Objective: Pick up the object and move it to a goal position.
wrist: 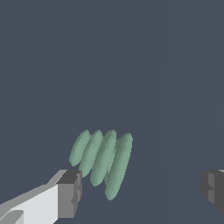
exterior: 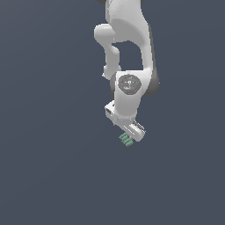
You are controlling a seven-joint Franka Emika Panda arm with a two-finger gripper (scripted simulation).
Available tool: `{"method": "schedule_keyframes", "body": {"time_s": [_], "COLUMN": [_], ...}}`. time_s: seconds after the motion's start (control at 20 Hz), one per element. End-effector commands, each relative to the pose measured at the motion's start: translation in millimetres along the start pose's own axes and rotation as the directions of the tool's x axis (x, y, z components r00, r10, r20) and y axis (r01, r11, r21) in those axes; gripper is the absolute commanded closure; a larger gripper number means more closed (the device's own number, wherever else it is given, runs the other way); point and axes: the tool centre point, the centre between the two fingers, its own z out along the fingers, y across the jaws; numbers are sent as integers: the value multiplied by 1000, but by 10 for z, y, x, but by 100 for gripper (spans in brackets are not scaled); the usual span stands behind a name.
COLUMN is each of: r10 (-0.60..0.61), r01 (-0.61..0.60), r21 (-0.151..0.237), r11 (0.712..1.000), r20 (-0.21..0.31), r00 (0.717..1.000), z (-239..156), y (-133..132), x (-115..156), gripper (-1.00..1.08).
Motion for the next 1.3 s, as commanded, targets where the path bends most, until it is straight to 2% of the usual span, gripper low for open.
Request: {"method": "schedule_keyframes", "body": {"time_s": [0.0, 0.6, 0.9, 1.25], "r10": [61, 263, 298, 297], "r01": [-61, -263, -298, -297], "r21": [5, 23, 27, 27], "r11": [998, 965, 954, 955], "r20": [-4, -15, -17, -16], "r00": [998, 965, 954, 955], "z": [25, 109, 124, 192], "y": [-64, -279, -318, -317], "x": [-17, -84, -98, -98], "gripper": [-92, -92, -92, -92]}}
